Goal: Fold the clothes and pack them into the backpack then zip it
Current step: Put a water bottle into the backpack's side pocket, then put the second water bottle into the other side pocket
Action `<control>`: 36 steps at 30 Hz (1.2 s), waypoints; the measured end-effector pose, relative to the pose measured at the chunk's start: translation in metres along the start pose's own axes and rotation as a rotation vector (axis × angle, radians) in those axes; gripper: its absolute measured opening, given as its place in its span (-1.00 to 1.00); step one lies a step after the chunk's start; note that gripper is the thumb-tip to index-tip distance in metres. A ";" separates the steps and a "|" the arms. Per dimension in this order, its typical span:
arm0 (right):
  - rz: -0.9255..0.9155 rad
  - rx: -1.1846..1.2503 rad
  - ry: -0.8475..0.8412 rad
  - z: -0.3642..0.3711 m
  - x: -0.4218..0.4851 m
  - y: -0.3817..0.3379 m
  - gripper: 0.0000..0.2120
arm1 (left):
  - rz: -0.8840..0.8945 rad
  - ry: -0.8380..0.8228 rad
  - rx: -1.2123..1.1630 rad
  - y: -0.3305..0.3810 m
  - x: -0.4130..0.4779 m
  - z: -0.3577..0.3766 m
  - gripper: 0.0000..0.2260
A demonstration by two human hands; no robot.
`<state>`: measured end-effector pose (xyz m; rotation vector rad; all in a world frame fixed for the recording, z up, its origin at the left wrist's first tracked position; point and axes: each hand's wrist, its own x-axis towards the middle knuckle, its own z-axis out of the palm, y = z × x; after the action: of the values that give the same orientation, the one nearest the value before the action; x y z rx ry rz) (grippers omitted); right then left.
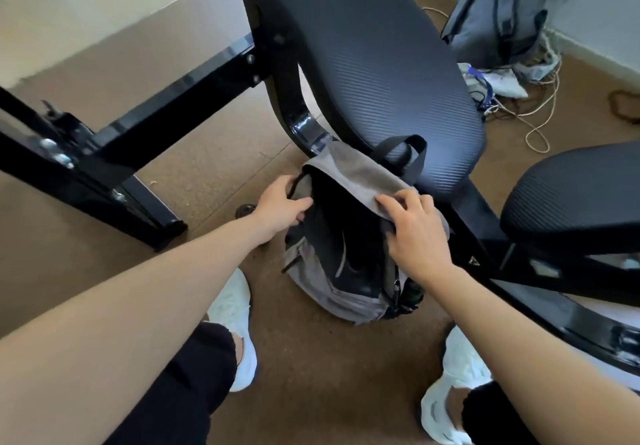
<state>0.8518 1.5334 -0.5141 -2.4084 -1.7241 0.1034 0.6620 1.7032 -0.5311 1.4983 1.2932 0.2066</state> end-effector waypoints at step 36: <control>0.026 -0.246 -0.357 0.002 0.060 -0.008 -0.72 | 0.447 -0.519 0.530 -0.054 -0.032 0.018 -0.60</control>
<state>0.8636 1.5929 -0.5118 -2.7247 -1.9529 0.3659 0.6296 1.6574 -0.5652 2.1086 0.6021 -0.2519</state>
